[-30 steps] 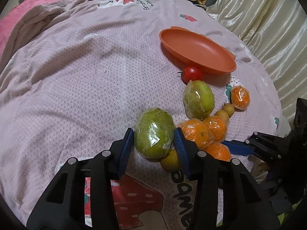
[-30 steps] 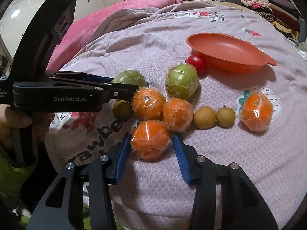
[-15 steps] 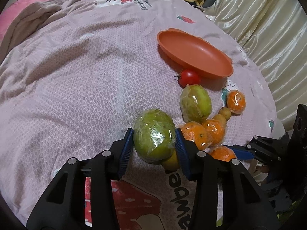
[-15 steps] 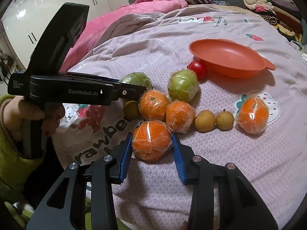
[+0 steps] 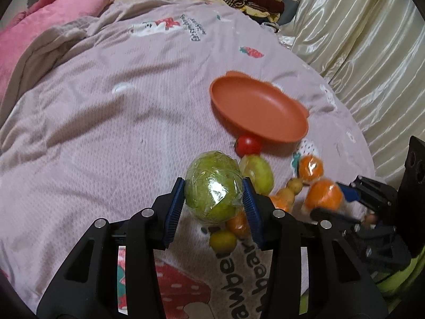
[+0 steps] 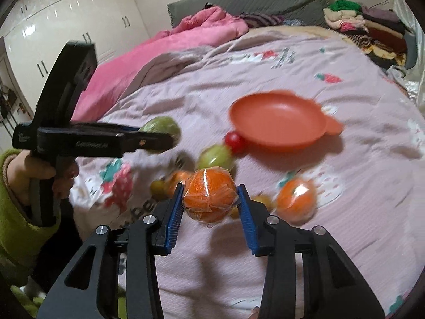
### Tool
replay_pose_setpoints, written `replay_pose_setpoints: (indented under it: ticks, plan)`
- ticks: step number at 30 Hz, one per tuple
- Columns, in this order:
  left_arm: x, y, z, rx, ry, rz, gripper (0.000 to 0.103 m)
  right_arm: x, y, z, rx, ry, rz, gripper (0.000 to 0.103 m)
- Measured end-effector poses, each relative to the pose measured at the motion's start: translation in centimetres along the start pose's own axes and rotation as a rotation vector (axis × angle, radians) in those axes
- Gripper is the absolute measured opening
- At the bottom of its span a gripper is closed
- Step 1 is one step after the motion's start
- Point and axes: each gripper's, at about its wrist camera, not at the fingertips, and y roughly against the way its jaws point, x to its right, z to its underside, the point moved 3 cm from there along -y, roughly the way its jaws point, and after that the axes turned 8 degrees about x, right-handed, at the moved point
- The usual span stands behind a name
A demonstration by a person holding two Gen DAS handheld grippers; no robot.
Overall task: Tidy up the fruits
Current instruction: 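Grasp the wrapped orange with the right tool while the left tool lifts the pear, then carry the pear and orange over the orange plate and lower them with both tools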
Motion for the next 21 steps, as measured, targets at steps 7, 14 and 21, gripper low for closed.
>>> replay_pose_setpoints:
  ticks: [7, 14, 21]
  plan:
    - [0.8, -0.8, -2.6, 0.013, -0.016, -0.001, 0.035, 2.3, 0.4, -2.3, 0.042, 0.02, 0.025, 0.038]
    - [1.8, -1.8, -4.7, 0.02, -0.038, 0.011, 0.035, 4.2, -0.3, -3.7, 0.051, 0.024, 0.04, 0.038]
    - [2.3, -3.6, -6.4, 0.011, -0.05, 0.018, 0.035, 5.7, -1.4, -4.5, 0.049, 0.036, 0.061, 0.038]
